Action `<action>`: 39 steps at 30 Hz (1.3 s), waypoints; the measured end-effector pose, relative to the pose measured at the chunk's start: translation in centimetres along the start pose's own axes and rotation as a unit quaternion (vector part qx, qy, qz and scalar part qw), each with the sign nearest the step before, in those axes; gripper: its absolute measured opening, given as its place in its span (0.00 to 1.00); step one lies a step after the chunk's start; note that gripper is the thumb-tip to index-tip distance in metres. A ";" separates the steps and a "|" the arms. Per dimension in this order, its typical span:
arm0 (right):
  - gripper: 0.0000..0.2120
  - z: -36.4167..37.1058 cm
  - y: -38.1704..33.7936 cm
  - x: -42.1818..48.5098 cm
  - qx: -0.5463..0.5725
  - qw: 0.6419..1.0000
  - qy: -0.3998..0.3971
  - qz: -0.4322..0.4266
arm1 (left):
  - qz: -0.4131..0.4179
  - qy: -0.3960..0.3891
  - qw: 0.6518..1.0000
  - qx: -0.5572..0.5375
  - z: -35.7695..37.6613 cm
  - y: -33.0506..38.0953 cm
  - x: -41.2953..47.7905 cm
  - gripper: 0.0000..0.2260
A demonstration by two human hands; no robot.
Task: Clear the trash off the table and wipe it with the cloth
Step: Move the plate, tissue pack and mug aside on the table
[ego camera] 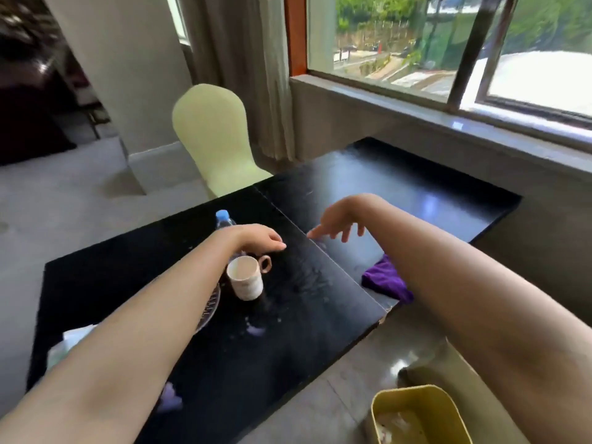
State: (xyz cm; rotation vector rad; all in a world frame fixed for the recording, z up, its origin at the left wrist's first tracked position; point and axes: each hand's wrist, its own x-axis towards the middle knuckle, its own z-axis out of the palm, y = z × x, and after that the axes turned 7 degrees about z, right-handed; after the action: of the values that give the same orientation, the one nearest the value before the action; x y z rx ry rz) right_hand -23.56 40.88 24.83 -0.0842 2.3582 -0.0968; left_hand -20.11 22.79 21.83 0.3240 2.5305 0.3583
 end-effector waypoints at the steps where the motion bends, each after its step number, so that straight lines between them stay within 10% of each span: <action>1: 0.34 -0.3 -1.8 0.3 -0.022 1.000 0.007 -0.009 | -0.009 0.012 1.000 0.006 -0.4 -1.6 -1.2 0.19; 15: 0.33 4.4 -32.0 2.5 -0.205 0.969 -0.016 -0.136 | -0.216 0.010 0.967 -0.131 2.6 -29.1 -16.7 0.21; 30: 0.29 20.4 -34.5 16.0 -0.145 0.986 0.028 -0.074 | -0.299 0.075 0.918 -0.251 16.8 -42.7 -14.0 0.30; 39: 0.36 27.2 -29.1 20.2 -0.065 0.991 0.115 0.037 | -0.442 0.291 0.791 -0.307 22.9 -42.4 -10.7 0.42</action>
State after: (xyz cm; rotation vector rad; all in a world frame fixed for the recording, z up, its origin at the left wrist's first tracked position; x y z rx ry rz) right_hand -17.78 8.92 -5.80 -0.0505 2.5939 0.0886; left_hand -5.08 -15.87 -4.98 -1.3646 2.5704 0.9390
